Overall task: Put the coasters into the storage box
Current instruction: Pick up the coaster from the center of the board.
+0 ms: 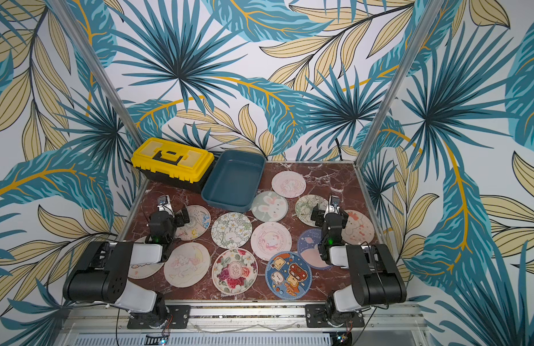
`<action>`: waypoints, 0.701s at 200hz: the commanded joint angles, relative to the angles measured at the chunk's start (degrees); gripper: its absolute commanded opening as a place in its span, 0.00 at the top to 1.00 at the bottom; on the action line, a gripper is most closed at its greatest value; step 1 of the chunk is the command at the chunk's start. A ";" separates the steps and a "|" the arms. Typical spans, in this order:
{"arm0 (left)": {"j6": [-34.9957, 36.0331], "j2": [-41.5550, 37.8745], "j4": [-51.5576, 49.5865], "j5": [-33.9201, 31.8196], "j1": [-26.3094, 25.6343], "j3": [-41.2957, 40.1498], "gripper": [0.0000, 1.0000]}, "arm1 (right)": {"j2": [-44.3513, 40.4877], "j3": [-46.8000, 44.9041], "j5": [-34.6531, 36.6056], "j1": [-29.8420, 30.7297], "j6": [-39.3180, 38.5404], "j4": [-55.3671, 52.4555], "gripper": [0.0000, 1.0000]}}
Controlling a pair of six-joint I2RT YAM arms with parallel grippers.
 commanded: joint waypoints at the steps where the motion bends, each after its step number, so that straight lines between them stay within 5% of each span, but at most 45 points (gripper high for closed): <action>1: -0.06 -1.68 0.35 -1.63 -0.31 0.54 0.01 | -5.30 -1.58 0.60 -0.05 -0.33 -0.47 0.00; 46: 1.61 -0.64 -0.05 -3.67 -2.06 1.77 0.00 | -15.19 1.83 -1.07 0.04 -0.31 -15.71 0.00; 79: 4.72 -2.94 -4.71 1.37 -2.19 4.02 0.00 | -19.36 7.59 -2.65 0.55 1.70 -31.00 0.00; 114: 5.16 -6.46 -8.08 -1.91 -3.95 4.44 0.00 | -19.42 16.16 -5.18 0.92 5.02 -46.84 0.00; 140: 1.18 -9.40 -21.35 -3.40 -4.84 9.48 0.00 | -15.99 23.48 -8.47 1.56 8.01 -58.03 0.00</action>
